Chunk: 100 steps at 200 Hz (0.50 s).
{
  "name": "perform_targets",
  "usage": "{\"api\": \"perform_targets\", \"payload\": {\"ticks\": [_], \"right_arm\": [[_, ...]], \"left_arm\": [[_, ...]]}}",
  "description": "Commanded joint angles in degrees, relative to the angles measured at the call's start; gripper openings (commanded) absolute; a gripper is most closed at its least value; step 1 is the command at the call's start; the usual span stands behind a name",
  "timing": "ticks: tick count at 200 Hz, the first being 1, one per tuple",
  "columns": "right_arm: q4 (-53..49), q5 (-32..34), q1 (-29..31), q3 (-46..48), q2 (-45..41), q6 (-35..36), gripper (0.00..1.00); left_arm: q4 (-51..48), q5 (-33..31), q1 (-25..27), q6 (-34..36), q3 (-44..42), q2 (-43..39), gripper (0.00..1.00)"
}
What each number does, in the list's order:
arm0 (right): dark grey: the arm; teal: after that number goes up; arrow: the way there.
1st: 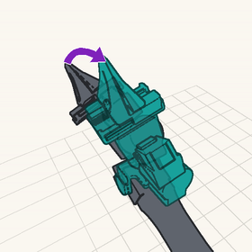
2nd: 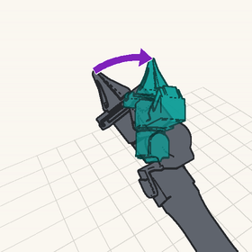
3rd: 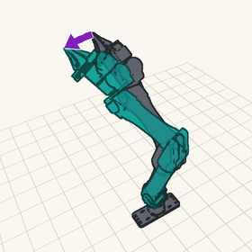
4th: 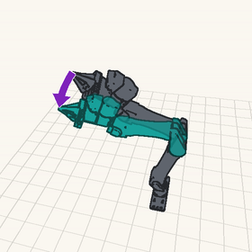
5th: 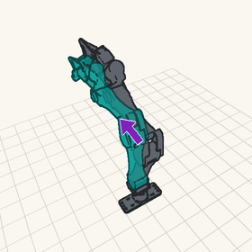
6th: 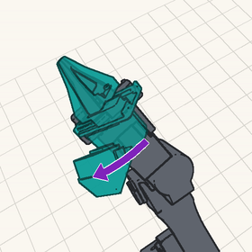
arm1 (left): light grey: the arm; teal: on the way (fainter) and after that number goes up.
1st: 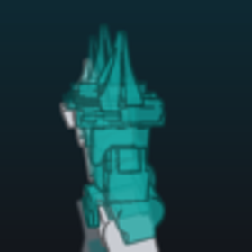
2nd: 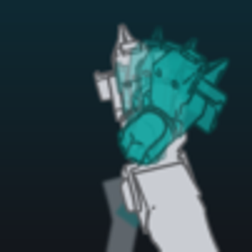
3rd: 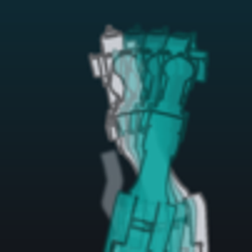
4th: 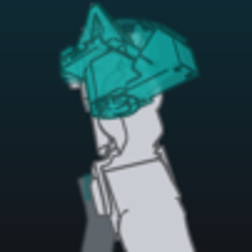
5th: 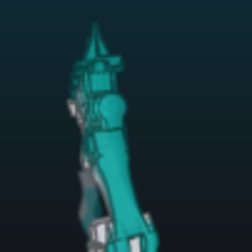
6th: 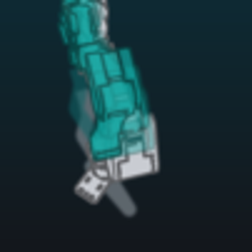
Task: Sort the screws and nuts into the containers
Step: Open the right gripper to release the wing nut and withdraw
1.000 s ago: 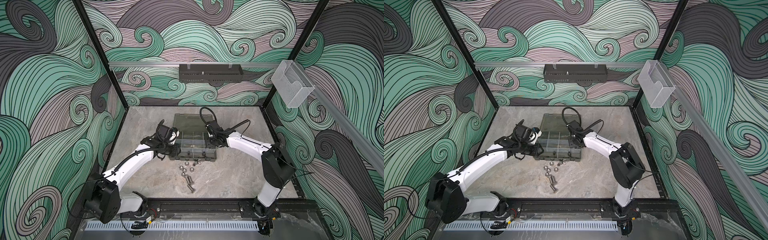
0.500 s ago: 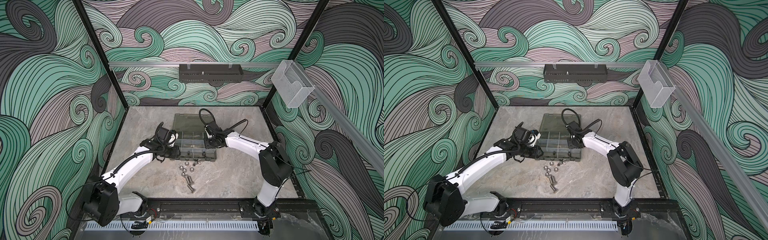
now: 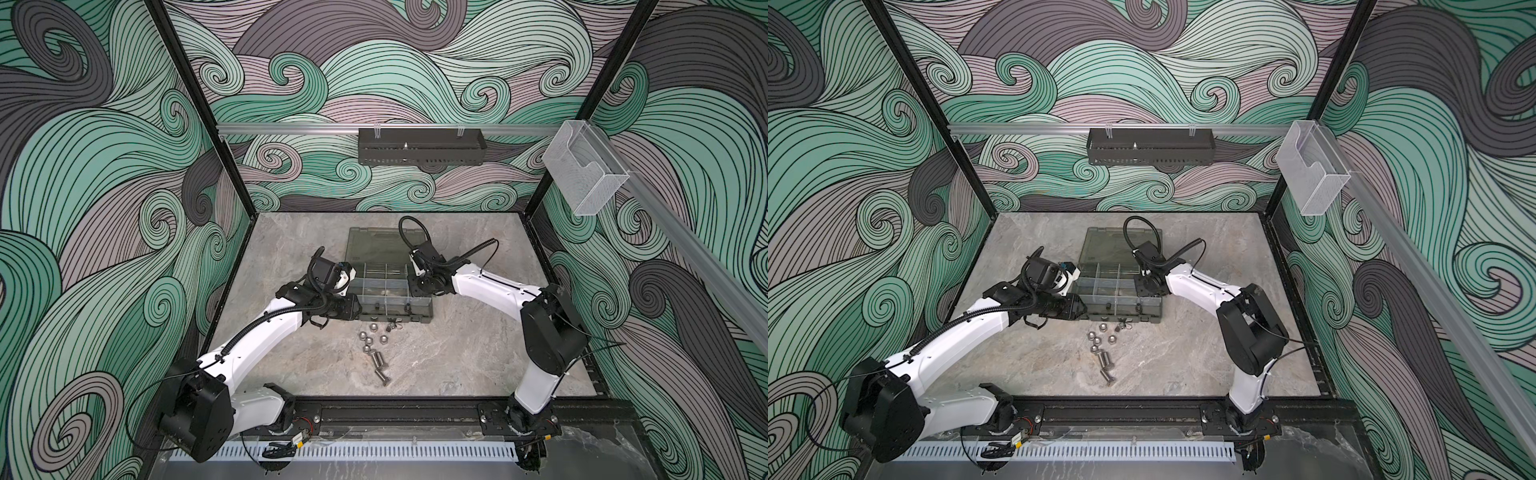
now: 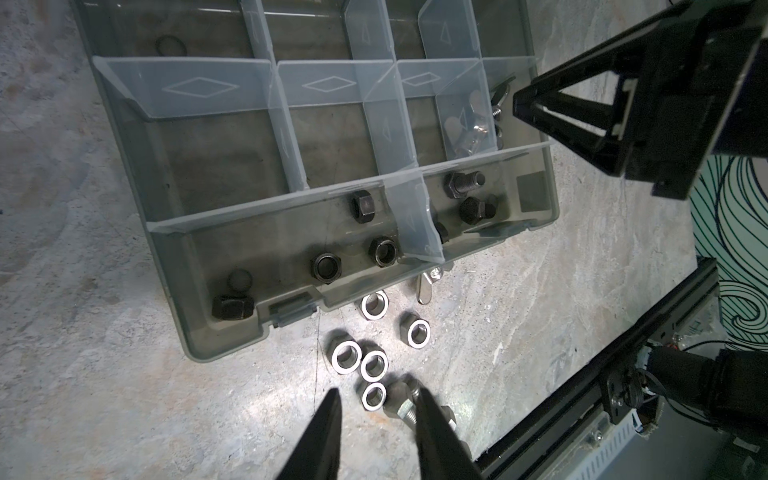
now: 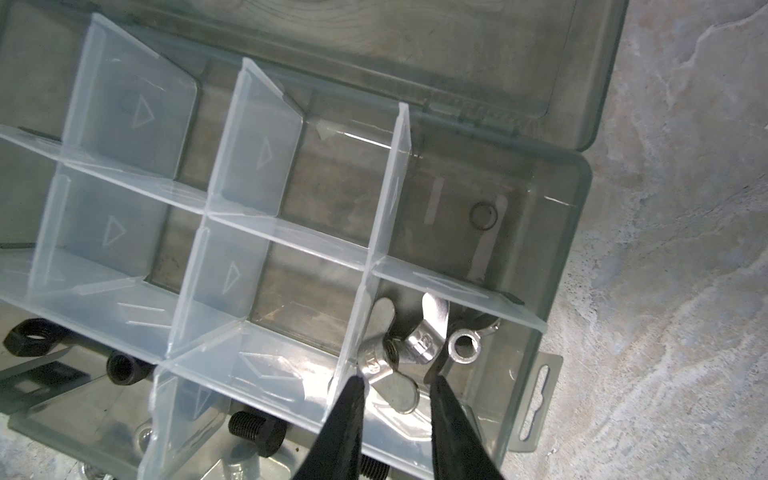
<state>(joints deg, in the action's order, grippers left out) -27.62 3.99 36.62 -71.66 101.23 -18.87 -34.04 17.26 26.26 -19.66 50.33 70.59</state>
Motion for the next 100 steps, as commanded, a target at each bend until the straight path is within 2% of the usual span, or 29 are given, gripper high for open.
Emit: {"api": "perform_targets", "payload": {"ticks": [1,45,100], "right_arm": [[-0.3,-0.2,-0.4,1.1,-4.1,-1.0,0.30],[-0.1,-0.4,-0.5,4.5,-9.3,-2.0,0.31],[0.0,-0.7,-0.5,9.5,-16.5,-3.9,0.32]], "left_arm": [[0.7,1.6,-0.5,-0.7,-0.8,-1.2,0.34],[1.6,1.9,0.9,-1.9,-2.3,-2.3,0.35],[2.2,-0.2,6.0,-3.0,-2.7,-1.0,0.35]]}}
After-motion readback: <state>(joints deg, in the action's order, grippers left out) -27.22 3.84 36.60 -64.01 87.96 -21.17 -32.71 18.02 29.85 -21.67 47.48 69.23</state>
